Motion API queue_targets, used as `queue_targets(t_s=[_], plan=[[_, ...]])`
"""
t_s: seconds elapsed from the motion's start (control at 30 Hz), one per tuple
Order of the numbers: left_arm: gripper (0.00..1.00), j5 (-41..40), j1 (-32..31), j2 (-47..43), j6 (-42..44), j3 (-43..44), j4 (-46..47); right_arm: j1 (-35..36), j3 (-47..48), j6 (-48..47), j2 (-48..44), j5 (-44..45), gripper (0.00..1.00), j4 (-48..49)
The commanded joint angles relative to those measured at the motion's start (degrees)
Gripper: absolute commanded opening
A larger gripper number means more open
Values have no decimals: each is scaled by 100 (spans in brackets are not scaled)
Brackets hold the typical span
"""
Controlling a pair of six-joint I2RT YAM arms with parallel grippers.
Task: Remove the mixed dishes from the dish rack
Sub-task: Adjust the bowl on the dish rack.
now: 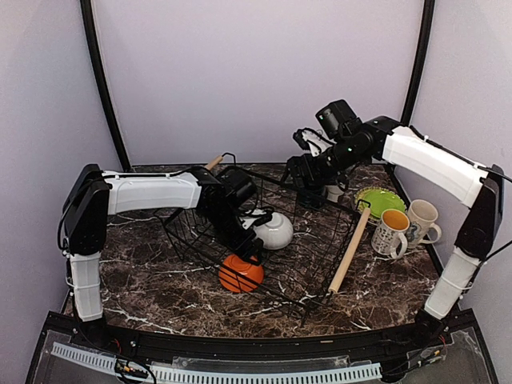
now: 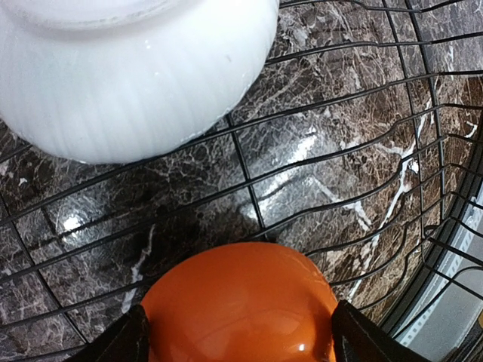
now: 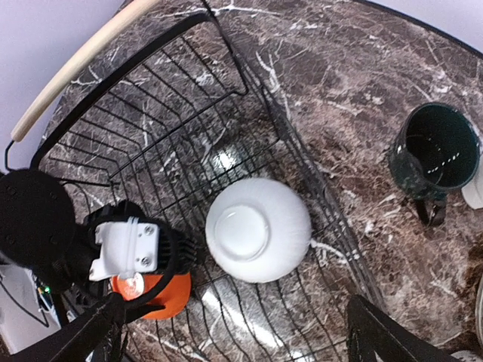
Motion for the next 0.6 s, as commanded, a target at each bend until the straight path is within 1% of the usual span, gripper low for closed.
queue_targets(t_s=[0.0,0.13,0.3,0.4,0.47,0.57], plan=[[81,34,-25,73,38,91,-387,49,-536,416,-522,-354,99,611],[81,70,-11,58,46,175,-468,70,-751,534,-524,-446,99,699],[78,309,119,-66,29,164,-401,232,-943,707,-369,-555,99,872],[75,347,281,-222,-19,136,-298,252,-1111,1077,-307,-557,99,1046],[75,451,387,-343,-55,84,-202,259,-1277,1224,-259,-646,99,1288],[74,632,518,-538,-119,10,-76,294,-1382,1465,-117,-565,99,1407]])
